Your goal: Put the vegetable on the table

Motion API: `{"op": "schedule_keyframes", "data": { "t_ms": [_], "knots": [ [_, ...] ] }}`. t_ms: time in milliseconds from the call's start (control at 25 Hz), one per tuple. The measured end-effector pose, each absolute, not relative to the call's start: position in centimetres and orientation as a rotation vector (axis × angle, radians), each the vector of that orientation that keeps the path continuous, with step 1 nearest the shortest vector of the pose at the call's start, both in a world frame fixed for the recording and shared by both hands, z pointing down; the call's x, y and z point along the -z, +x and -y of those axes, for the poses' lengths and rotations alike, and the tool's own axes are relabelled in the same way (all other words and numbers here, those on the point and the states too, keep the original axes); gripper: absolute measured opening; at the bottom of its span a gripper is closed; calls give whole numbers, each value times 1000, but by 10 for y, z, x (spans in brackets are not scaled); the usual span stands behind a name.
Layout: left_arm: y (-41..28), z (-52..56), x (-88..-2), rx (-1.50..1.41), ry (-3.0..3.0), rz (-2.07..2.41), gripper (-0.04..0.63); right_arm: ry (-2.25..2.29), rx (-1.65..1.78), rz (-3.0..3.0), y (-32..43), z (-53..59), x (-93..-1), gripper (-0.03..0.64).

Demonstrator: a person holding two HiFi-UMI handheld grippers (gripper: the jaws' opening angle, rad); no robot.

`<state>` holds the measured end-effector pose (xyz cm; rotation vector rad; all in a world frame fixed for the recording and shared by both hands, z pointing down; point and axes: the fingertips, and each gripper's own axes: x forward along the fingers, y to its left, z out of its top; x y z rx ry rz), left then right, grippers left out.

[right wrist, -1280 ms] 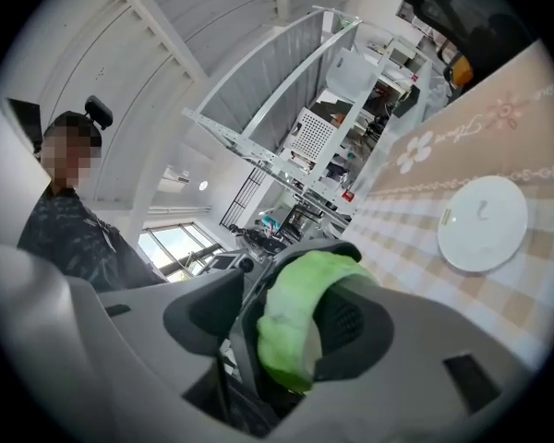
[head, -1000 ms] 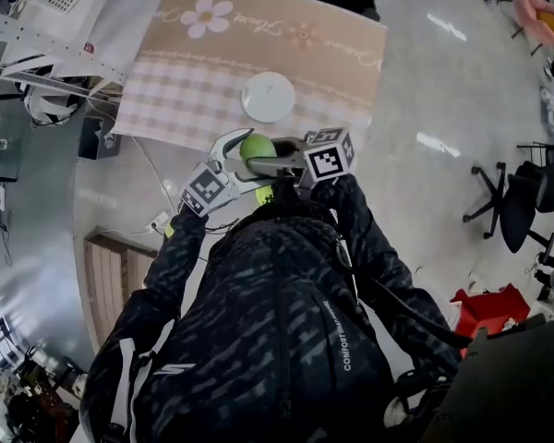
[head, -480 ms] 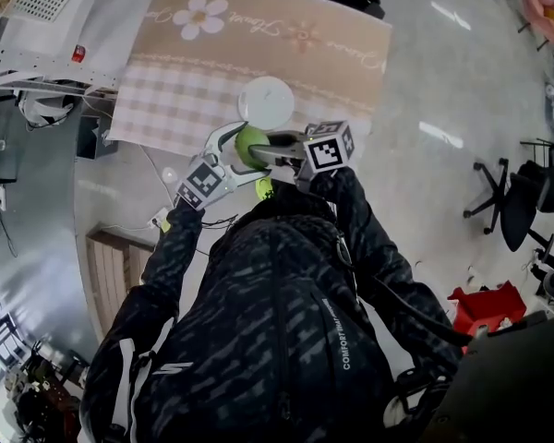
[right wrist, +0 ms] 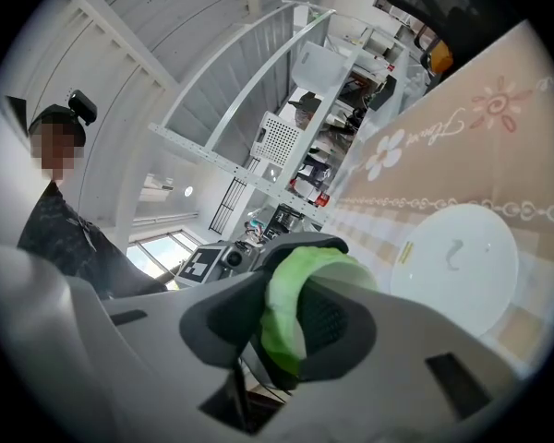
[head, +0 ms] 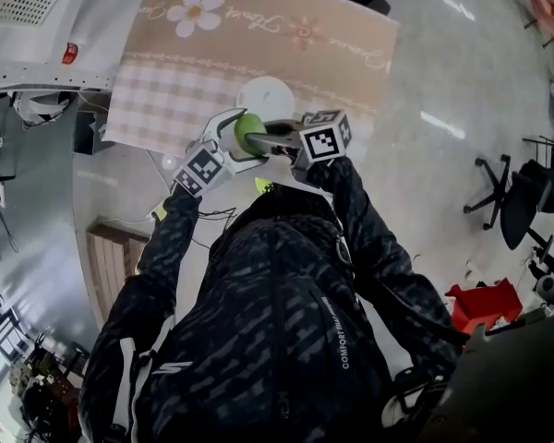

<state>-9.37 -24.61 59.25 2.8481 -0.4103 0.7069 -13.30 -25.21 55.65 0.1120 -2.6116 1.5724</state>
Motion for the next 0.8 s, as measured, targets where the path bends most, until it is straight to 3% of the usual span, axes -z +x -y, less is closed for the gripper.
{"op": "schedule_keyframes", "data": {
  "t_ms": [800],
  "knots": [
    [-97, 293, -634, -787, 2766, 409, 477, 141, -1572, 2554, -135, 302, -597, 84]
  ]
}}
